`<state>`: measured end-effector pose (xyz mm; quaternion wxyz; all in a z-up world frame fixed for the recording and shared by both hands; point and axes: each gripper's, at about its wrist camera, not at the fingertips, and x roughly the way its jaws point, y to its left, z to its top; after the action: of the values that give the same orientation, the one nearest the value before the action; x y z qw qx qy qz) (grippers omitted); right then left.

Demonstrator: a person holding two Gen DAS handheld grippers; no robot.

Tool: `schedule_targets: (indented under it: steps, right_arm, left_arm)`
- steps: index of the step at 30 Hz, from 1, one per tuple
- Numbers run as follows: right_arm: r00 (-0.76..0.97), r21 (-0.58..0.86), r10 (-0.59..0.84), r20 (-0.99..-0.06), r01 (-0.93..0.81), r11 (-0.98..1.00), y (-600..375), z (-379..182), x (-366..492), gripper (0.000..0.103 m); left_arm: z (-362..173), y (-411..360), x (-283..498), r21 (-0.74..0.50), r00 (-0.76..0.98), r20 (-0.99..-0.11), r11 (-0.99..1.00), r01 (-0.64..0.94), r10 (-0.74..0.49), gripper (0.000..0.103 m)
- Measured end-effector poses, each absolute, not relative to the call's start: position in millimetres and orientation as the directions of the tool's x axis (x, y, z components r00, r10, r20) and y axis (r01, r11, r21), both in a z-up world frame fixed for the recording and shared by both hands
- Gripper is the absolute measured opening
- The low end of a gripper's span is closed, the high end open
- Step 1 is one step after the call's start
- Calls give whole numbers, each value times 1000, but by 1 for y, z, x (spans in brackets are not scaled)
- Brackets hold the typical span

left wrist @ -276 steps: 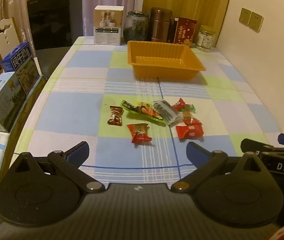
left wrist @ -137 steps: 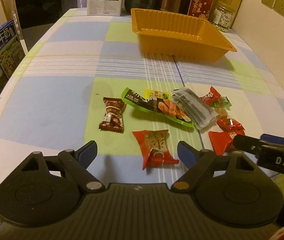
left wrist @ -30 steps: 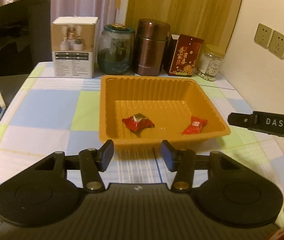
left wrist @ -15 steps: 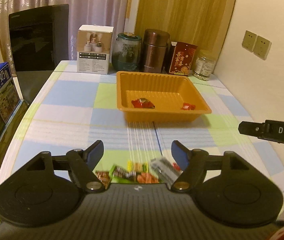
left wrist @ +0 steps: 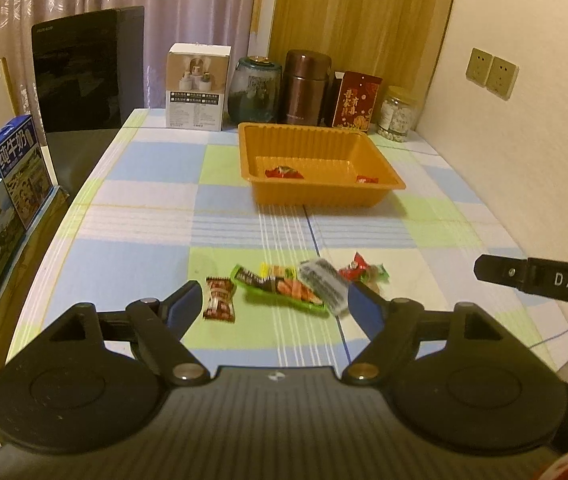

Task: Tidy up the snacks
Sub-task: 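Move both tools back toward the remaining snack pile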

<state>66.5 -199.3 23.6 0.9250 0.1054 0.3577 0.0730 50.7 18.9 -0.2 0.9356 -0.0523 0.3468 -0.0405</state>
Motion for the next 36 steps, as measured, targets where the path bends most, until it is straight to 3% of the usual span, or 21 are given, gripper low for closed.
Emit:
schedule_targets:
  steps: [36]
  right_arm:
    - [663, 262, 221, -715, -40, 964, -196, -25, 68, 57]
  left_arm:
    - [-40, 25, 57, -84, 701, -710, 996, 10, -67, 80]
